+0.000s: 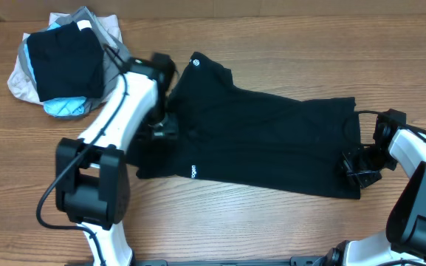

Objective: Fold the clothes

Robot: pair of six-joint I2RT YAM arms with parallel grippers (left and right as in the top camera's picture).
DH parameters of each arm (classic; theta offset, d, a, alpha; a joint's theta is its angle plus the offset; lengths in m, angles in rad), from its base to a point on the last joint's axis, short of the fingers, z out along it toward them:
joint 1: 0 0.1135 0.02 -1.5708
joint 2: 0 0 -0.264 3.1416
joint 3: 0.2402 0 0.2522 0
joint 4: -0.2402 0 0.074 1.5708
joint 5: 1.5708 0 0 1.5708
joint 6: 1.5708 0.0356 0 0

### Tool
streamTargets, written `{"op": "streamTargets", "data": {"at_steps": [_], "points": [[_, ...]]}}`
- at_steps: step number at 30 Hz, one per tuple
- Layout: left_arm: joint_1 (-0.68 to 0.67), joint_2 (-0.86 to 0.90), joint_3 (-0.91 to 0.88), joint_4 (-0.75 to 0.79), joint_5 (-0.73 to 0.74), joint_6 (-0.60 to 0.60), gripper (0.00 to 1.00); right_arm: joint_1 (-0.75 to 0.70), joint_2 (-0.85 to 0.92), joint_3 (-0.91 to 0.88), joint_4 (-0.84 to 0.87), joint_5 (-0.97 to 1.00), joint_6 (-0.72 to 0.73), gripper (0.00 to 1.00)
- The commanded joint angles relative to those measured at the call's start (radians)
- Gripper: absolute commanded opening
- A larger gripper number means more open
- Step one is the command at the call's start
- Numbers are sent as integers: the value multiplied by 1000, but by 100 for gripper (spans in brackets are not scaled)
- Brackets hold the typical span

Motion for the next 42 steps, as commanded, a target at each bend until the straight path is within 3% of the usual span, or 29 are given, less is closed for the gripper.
{"op": "streamTargets", "data": {"at_steps": [1,2,5,7,14,26,35,42], "points": [[-59,-26,-86,35,63,22,50,-14,43,-18,26,83,-32,22],[-68,-26,-114,59,64,21,45,-14,43,-18,25,79,-32,22],[-75,-25,-196,133,84,21,19,-14,43,-18,24,78,-35,23],[-72,-25,-227,166,93,21,16,-13,43,-18,24,75,-55,23],[-18,-24,-250,249,36,19,16,-14,43,-19,10,76,-56,22],[226,-24,-312,267,30,19,18,-13,43,-19,3,51,-59,22],[277,-24,-348,291,19,9,18,-13,43,-19,2,49,-59,22],[344,-24,-359,248,-87,-121,15,36,43,-19,3,61,-77,18]]}}
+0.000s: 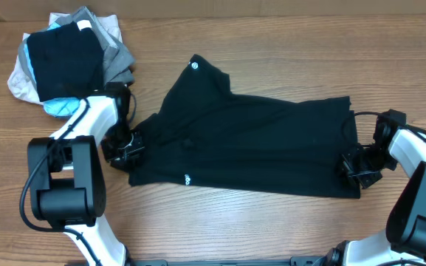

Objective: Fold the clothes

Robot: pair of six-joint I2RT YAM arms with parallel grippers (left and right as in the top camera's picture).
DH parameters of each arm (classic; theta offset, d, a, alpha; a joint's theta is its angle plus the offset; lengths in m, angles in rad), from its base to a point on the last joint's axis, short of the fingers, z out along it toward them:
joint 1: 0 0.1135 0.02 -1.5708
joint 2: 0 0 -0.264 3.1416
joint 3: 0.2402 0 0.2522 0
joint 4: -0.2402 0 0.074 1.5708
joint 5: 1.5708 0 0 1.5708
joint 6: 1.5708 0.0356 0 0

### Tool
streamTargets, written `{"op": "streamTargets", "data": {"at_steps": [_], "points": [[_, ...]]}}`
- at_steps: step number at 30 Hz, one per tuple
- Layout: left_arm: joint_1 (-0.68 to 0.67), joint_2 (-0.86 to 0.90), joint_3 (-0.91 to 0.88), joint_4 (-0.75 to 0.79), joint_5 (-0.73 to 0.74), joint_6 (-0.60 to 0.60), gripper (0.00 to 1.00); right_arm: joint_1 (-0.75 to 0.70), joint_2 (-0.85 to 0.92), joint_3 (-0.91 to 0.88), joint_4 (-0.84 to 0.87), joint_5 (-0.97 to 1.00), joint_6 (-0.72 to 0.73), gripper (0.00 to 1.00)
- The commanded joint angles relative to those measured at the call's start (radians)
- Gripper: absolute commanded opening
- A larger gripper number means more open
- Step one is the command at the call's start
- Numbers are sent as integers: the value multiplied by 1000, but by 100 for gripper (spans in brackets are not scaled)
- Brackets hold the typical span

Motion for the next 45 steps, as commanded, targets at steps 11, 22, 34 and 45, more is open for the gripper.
{"op": "streamTargets", "data": {"at_steps": [11,22,34,45], "points": [[269,-8,-101,-15,-83,-97,15,85,42,-19,11,84,-14,19],[249,-30,-113,31,47,-34,35,35,41,10,-14,118,78,19],[88,-57,69,-14,58,-6,75,32,41,306,-218,119,26,85],[32,-58,266,-144,-41,-80,92,34,41,388,-248,100,-3,93]]}}
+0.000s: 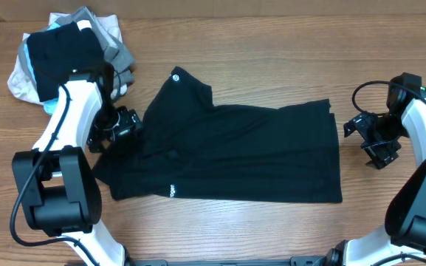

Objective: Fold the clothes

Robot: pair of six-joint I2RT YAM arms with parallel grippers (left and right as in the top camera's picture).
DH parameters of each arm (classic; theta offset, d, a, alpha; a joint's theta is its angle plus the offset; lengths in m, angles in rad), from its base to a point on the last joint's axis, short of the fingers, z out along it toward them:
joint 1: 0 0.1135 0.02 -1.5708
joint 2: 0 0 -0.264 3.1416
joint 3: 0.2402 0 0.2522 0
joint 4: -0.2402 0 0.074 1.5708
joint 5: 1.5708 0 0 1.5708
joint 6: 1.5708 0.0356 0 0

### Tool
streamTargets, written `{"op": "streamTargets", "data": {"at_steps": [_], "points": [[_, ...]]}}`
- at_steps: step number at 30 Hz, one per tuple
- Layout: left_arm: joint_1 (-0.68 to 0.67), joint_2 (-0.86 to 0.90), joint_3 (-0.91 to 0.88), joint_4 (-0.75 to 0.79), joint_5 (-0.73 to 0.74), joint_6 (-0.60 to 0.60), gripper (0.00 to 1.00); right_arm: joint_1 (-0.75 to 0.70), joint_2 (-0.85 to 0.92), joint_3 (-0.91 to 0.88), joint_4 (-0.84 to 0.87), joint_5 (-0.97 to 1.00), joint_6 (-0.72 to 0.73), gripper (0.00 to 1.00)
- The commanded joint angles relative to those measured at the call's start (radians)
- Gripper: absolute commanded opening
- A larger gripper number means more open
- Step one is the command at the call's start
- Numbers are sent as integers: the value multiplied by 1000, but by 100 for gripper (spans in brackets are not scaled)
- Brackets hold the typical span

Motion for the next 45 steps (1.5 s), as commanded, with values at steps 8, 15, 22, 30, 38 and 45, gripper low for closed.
{"op": "streamTargets", "data": {"at_steps": [8,15,22,30,38,45], "points": [[-117,-9,199,143,173,73,86,15,1,21,75,-199,-153,100],[-296,-2,253,414,182,-89,80,153,1,-16,150,-235,-141,100],[-409,79,254,582,63,-185,79,315,3,-35,218,-162,-118,100],[-386,240,291,620,43,-197,78,373,3,-40,214,-95,-62,100],[-388,356,344,612,46,-200,75,380,3,-102,254,-86,-63,100],[-388,375,344,615,26,-173,56,377,2,-134,329,-87,-58,100]]}}
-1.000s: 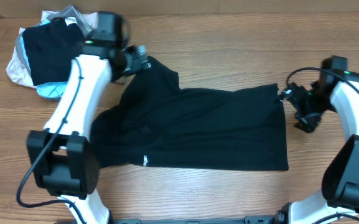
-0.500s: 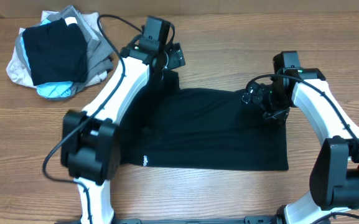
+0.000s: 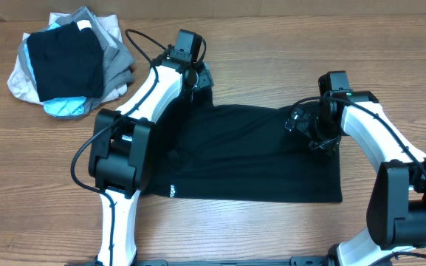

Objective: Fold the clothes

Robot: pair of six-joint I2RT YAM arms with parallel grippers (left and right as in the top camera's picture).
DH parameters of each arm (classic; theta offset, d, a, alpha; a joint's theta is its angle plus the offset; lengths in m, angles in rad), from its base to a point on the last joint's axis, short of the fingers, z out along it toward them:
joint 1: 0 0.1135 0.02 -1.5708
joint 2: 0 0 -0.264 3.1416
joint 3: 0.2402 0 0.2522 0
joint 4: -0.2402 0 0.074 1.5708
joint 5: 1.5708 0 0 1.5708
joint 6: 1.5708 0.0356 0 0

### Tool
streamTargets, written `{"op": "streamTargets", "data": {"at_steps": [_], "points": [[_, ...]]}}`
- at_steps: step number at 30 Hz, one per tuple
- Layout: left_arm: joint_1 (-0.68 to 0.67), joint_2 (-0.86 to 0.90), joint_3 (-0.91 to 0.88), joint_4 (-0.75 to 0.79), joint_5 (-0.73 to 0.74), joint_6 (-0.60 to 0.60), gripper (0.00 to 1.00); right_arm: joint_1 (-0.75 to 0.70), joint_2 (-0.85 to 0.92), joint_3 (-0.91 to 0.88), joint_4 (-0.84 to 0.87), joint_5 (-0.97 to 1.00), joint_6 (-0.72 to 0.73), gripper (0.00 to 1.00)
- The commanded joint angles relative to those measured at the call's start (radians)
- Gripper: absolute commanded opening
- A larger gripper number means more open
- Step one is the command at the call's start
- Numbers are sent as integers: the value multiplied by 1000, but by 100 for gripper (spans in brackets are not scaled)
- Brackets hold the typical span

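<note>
A black garment lies spread flat across the middle of the table, a small white logo near its front left hem. My left gripper is down at the garment's far left corner; the wrist hides its fingers, so their state is unclear. My right gripper sits over the garment's far right edge, and its fingers look spread, with no cloth lifted between them.
A pile of clothes, dark, grey, white and light blue, lies at the far left corner of the table. Both arms' cables loop above the far edge of the garment.
The left gripper went from the garment's left side to its far left corner. The right gripper came in from right of the cloth onto its far right edge. The garment has not shifted.
At first the left gripper was on the garment's left part and the right one held its right edge. The garment then lay further left and flatter, with the right gripper open and clear of it. Now both grippers are at the far corners.
</note>
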Motion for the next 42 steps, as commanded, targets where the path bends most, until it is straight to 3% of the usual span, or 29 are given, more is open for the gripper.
{"op": "streamTargets", "data": {"at_steps": [1,6,17,21,37,40,42], "points": [[-2,14,34,3,-29,17,51,-1,2,-2,36,15,6,100],[-2,27,34,-13,-47,17,4,-47,1,34,102,17,0,99],[-2,63,33,-10,-51,37,4,-185,8,91,337,6,-93,100],[-2,63,33,-6,-62,38,4,-187,24,91,379,7,-158,100],[-2,63,33,-18,-72,39,4,-181,230,91,507,32,-158,98],[-2,63,33,-19,-71,39,4,-181,246,91,507,54,-159,83],[-2,63,33,-19,-72,39,4,-180,255,91,501,61,-159,58]]}}
